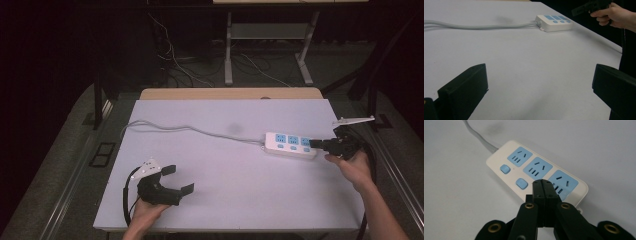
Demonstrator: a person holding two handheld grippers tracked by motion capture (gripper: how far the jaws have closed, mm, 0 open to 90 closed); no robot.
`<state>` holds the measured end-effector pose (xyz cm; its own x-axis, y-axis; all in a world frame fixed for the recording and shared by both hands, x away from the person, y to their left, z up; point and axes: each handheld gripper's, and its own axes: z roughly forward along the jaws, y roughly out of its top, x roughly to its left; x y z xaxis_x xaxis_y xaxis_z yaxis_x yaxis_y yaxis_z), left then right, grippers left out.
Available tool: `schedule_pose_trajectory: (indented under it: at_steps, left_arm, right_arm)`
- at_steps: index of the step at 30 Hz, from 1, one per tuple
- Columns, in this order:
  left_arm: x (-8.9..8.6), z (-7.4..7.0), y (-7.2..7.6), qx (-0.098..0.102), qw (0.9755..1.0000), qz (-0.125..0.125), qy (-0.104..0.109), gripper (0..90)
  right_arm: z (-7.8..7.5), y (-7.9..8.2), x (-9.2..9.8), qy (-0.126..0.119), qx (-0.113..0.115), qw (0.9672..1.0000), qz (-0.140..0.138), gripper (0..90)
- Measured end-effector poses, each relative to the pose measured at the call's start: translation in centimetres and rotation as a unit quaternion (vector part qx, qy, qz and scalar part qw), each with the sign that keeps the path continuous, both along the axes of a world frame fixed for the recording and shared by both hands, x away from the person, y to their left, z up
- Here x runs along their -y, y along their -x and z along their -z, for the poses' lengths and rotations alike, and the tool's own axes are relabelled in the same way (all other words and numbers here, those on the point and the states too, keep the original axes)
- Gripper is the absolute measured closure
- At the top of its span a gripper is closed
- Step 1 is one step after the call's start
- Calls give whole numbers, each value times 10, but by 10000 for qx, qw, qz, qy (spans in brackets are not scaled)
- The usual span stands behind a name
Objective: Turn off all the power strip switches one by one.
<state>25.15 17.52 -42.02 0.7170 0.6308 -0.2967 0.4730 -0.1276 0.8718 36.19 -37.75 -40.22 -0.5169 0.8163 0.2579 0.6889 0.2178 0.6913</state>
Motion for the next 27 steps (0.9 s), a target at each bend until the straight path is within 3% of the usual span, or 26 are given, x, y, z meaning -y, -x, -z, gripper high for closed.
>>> schedule_pose_trajectory:
  at_steps: [2, 6, 17, 24, 27]
  left_arm:
    - [0, 0, 0, 1, 10000, 4, 1, 0]
    - [0, 0, 0, 11, 10000, 10, 20, 0]
    - [2, -1, -1, 19, 10000, 49, 39, 0]
    - [1, -1, -1, 23, 10000, 47, 46, 0]
    - [1, -1, 0, 22, 10000, 46, 50, 0]
  right_arm:
    - [-2, 3, 0, -17, 13, 10000, 19, 896]
    - [-7, 9, -2, -127, 20, 9999, 97, 772]
    - [-20, 31, -20, -412, 287, 9985, 214, 340]
    - [-22, 47, -30, -664, 327, 9972, 46, 4]
    - [-21, 56, -35, -641, 406, 9971, -49, 2]
